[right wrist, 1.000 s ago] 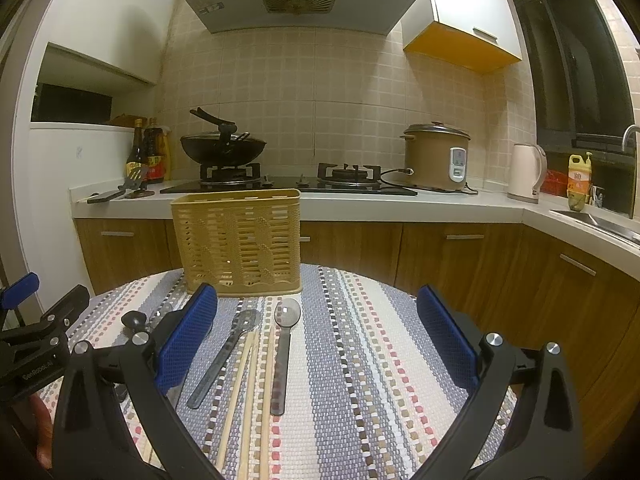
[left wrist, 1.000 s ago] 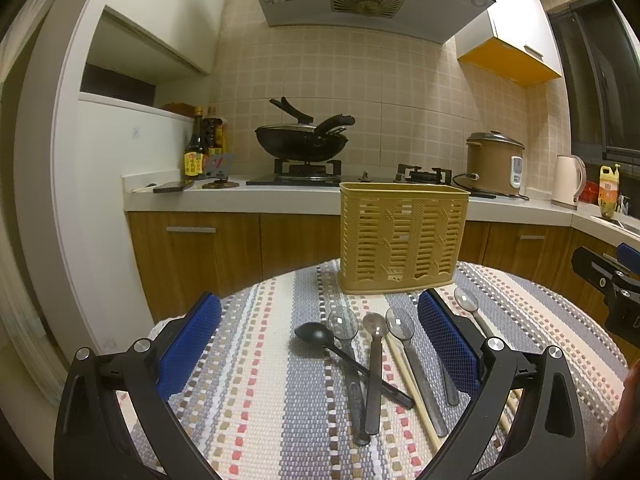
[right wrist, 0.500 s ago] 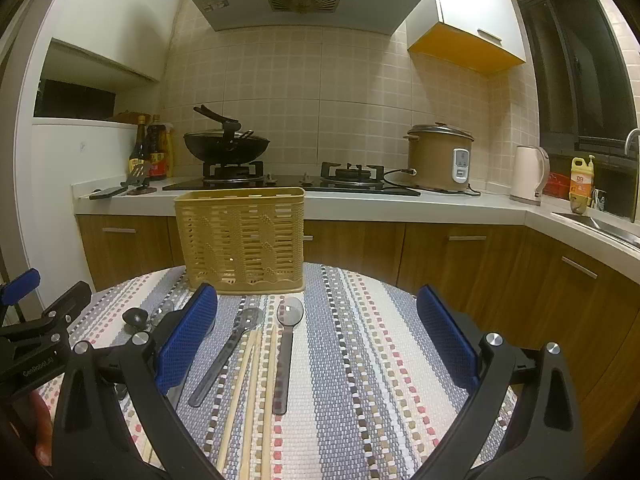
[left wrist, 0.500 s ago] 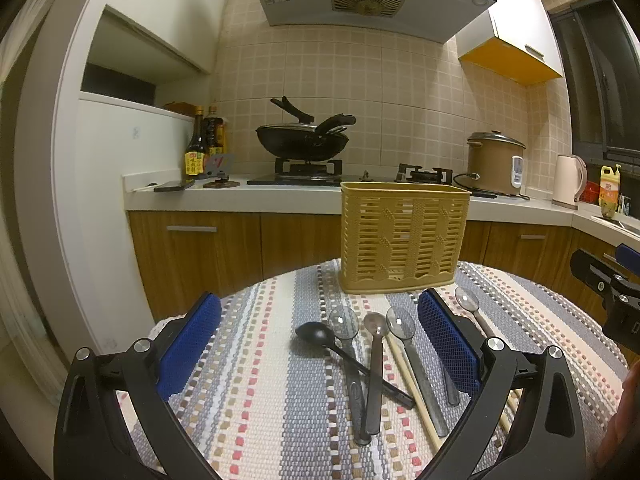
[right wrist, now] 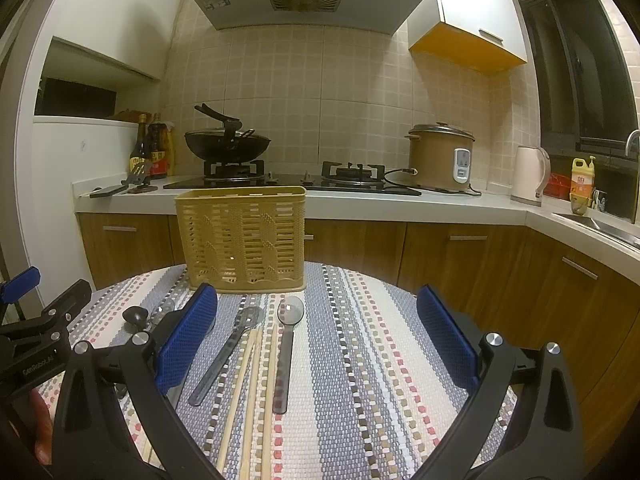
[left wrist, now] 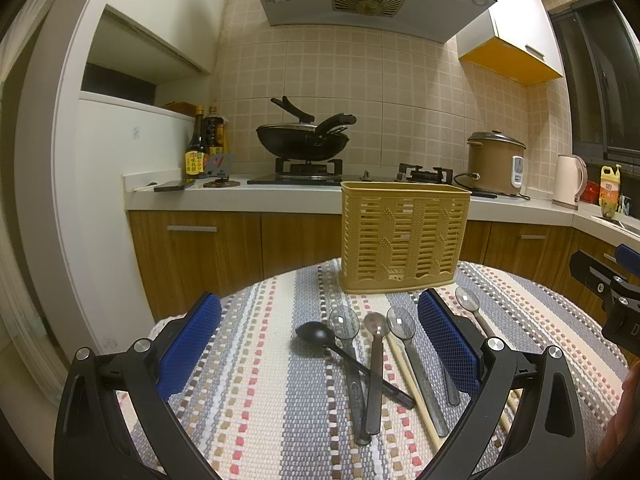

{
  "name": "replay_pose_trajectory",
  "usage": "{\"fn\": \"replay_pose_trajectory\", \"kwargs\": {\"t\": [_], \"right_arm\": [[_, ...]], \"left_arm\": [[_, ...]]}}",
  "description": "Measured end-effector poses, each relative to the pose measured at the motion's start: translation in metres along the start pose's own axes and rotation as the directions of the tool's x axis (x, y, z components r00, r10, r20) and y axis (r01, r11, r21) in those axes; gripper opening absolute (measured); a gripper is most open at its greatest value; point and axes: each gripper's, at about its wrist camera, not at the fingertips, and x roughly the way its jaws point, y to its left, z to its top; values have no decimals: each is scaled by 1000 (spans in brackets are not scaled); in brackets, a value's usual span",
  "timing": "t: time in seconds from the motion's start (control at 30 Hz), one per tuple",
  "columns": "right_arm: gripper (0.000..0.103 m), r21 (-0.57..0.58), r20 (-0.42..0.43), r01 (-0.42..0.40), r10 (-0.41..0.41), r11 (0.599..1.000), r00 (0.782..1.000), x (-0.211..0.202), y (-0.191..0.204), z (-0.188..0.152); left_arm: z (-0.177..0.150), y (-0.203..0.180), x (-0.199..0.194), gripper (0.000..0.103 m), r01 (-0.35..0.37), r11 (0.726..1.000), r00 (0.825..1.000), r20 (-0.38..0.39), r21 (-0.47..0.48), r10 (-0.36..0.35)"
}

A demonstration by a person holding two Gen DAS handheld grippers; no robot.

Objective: Organize utensils

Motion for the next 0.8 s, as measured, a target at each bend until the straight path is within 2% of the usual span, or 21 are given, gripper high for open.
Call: {"fn": "replay_pose_trajectory", "kwargs": {"t": [0.63, 0.8], "right_arm": [[95, -16, -16, -2, 1, 1000, 1000, 1, 0, -1], [95, 2, -73, 14, -14, 1000, 997, 10, -1, -2]], "left_arm": [[1, 0, 0, 95, 0, 1000, 1000, -1, -2, 0], [1, 7, 5, 95, 16, 1000, 999, -45, -23, -17]]}}
